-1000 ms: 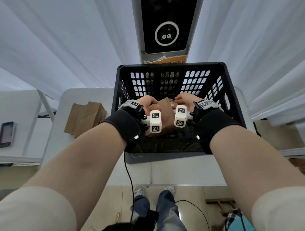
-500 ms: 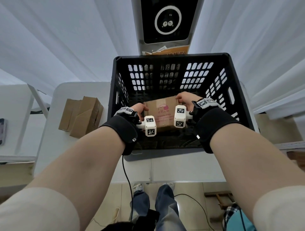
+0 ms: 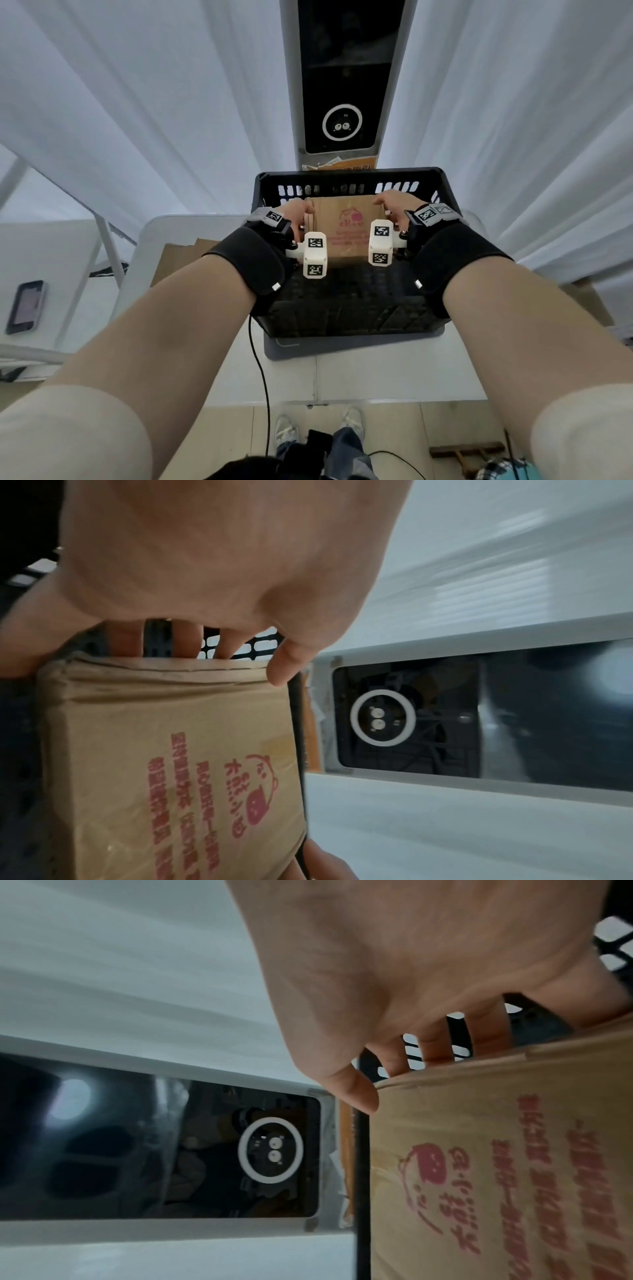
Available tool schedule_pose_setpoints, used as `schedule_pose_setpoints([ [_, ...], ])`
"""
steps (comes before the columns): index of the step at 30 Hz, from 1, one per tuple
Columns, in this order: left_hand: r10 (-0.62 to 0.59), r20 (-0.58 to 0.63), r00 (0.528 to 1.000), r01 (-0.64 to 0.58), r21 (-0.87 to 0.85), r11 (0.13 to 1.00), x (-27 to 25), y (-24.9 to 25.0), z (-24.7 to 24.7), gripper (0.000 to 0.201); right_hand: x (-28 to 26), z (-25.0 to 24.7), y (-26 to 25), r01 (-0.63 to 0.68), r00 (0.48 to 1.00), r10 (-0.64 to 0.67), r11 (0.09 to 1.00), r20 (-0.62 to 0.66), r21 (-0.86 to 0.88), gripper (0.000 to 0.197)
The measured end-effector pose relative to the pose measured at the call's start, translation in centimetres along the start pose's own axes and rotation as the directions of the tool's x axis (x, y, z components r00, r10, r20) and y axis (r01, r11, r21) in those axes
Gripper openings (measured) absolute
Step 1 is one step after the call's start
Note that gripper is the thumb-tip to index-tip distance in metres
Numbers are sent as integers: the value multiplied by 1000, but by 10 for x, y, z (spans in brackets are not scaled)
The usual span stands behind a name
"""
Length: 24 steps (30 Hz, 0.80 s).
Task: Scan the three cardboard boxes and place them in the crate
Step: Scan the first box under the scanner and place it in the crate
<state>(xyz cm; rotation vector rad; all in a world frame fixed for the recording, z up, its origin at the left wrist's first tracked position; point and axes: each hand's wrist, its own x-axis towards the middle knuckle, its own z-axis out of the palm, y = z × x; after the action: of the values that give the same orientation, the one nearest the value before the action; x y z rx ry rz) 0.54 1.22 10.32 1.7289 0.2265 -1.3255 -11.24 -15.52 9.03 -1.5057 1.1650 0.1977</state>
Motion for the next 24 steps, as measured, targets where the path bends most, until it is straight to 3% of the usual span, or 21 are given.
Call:
schedule_pose_setpoints([
  [3,210,-29,977,-209,33,977,-28,22,-7,44,-30,-13,-22,72,997,-70,994,-36,76,22],
  [6,231,1,973,-230,69,971,-59,40,-11,16,-63,-20,-46,117,992,-111,983,-54,140,23],
  [10,276,28,961,-277,46,960,-94,53,-22,22,-98,-28,-67,213,974,-192,958,-119,194,33],
  [15,360,6,933,-360,41,932,-131,63,-21,22,-123,-39,-69,209,976,-189,952,-108,222,45],
  [18,418,3,909,-417,66,906,-138,72,-22,24,-133,-41,-71,221,973,-201,953,-115,206,34],
  [24,428,-3,904,-426,91,900,-146,80,-27,22,-143,-41,-70,212,974,-193,962,-121,172,16],
])
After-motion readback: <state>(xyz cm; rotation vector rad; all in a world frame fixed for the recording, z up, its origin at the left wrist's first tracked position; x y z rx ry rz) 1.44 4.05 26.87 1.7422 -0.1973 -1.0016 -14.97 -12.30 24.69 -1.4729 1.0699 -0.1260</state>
